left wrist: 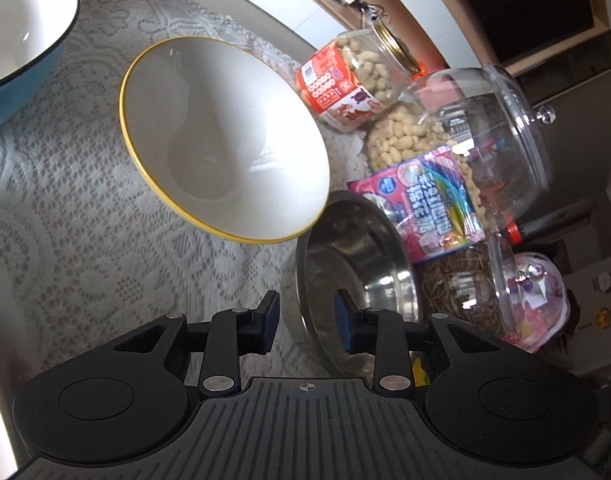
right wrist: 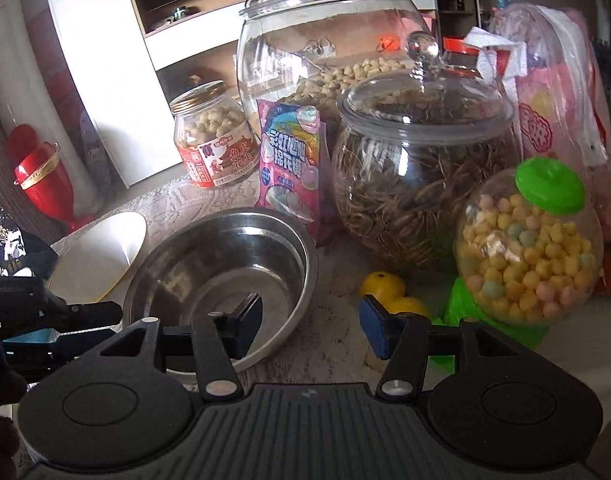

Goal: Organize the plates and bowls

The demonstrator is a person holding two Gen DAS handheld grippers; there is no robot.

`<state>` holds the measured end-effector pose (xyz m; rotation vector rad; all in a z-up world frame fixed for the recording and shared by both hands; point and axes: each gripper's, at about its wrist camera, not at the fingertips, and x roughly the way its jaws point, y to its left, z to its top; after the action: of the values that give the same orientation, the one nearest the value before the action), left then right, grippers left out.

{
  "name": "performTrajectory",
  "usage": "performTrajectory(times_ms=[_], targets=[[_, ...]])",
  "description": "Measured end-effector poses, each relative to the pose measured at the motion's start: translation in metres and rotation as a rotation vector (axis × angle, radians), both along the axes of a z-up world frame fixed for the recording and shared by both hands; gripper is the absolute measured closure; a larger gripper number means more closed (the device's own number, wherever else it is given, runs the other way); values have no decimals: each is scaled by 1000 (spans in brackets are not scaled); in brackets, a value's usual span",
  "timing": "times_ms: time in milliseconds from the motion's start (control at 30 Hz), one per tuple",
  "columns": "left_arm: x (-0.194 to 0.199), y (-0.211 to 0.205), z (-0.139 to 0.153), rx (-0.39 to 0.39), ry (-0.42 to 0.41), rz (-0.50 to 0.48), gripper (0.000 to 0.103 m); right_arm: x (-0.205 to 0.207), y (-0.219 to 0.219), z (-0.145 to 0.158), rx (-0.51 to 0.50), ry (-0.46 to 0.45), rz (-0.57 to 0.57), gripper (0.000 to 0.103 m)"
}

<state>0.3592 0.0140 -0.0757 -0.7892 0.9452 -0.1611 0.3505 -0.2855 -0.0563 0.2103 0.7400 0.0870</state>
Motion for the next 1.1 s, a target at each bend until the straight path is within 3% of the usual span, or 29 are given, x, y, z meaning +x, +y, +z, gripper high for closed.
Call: performTrajectory(times_ms=[133,267,300,533,667,833,1100], targets=[[8,-12,0,91,-24,-31,70,39,15,13,-93,-35,105,49],[13,-23,-2,165,-35,-58,70,91,38,6,-189,38,192,49],[15,-25,-4,173,-29,-67,70,99,42,3,-199,52,205,54],[24,-27,-22,104,23,-144,78,115,69,-16,-296,81,246,52],[15,-27,-12,173,43,-202,79,100,60,-11,-205,134,266,52],[-28,-19,1,244,86,-262,79,53,47,-4,-66,232,336,54],[-86,-11,20,324,28,-326,79,-20,38,1,41,321,354,54]])
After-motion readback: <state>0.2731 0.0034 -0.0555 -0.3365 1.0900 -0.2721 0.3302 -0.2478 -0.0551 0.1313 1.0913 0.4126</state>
